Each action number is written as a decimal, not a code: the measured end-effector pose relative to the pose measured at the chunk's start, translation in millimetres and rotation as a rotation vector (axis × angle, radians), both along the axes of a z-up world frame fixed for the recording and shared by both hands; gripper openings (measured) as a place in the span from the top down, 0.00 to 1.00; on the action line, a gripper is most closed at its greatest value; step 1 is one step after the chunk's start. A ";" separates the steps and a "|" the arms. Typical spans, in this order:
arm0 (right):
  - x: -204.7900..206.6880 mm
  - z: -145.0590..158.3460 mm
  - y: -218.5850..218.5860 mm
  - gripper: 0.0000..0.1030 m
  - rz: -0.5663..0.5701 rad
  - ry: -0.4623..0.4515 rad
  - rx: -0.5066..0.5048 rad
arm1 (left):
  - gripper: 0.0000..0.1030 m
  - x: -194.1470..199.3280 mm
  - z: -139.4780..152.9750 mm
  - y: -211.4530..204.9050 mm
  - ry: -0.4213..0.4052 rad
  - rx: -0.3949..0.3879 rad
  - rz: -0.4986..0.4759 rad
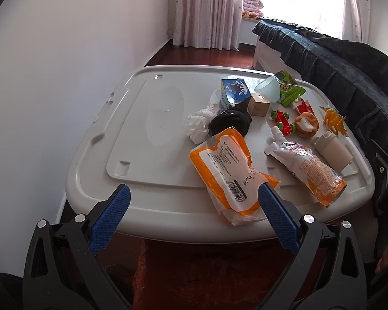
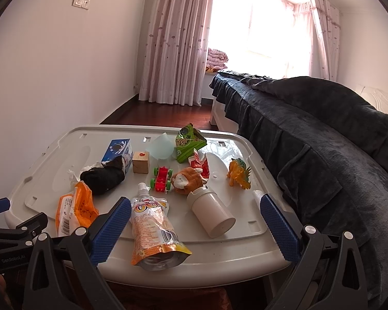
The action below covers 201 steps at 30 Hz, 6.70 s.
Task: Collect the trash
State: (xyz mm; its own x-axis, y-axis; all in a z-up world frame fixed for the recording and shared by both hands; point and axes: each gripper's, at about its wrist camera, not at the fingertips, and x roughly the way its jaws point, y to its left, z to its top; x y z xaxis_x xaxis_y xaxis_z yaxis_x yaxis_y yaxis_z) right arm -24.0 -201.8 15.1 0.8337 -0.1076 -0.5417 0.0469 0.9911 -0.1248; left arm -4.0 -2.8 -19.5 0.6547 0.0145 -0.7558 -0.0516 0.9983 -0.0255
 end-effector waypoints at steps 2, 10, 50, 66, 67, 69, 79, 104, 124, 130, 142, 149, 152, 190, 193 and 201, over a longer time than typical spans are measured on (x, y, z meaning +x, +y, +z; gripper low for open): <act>0.3 0.0 -0.1 0.04 -0.001 0.000 0.000 | 0.07 0.2 0.0 0.9 0.000 -0.003 0.003; 0.3 0.0 -0.3 0.04 0.000 0.001 0.000 | 0.07 0.5 -0.2 1.7 0.000 0.004 0.005; -0.1 -0.5 -1.3 0.04 0.001 0.002 0.000 | 0.07 -1.1 -4.2 0.0 0.006 0.005 0.011; 38.9 -39.5 35.3 0.04 0.152 0.093 -0.031 | 0.07 -12.0 -19.9 19.5 0.031 -0.021 0.008; 44.0 -45.0 39.5 0.04 0.161 0.108 -0.036 | 0.07 -12.0 -18.6 22.4 0.026 -0.024 0.013; 51.7 -53.7 44.1 0.05 0.173 0.137 -0.033 | 0.07 -12.0 -16.7 26.1 0.018 -0.030 0.012; 88.7 -102.6 48.9 0.32 0.217 0.314 -0.036 | 0.07 -8.2 -18.8 26.8 0.023 -0.044 0.002; 44.1 -16.1 14.6 0.52 0.230 0.086 -0.026 | 0.08 73.9 -49.6 -24.9 0.114 -0.117 0.084; 28.5 -7.5 23.5 0.51 0.277 0.070 0.013 | 0.69 27.4 -27.8 -2.8 0.043 -0.117 0.041; -1.9 -1.3 24.2 0.51 0.286 0.143 0.109 | 0.69 -22.9 -1.2 -8.6 0.039 -0.125 -0.064; -88.0 -58.4 17.4 0.51 0.232 0.478 0.186 | 0.69 -92.1 -34.3 -15.1 0.214 -0.173 -0.161; -104.4 -88.2 11.9 0.35 0.173 0.590 0.163 | 0.27 -98.0 -44.2 -20.8 0.311 -0.189 -0.134; -102.9 -82.8 4.4 0.29 0.145 0.561 0.185 | 0.20 -98.4 -44.4 -20.3 0.334 -0.141 -0.108; 142.2 -103.0 -40.1 0.38 0.162 0.451 -0.027 | 0.20 -13.3 -9.0 -41.5 0.068 -0.142 -0.167; 143.9 -102.2 -43.9 0.49 0.155 0.469 0.012 | 0.20 -6.0 -10.7 -41.0 0.072 -0.148 -0.159; 128.8 -74.8 -36.7 0.50 0.161 0.414 0.043 | 0.20 21.9 -10.4 -35.3 0.038 -0.192 -0.194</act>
State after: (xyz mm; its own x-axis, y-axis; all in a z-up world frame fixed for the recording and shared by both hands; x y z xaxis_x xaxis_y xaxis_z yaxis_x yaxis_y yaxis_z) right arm 104.8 -238.5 -59.7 0.5496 0.0356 -0.8346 -0.1535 0.9864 -0.0589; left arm 17.8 -38.1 -29.9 0.6024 -0.2546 -0.7565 0.1359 0.9667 -0.2170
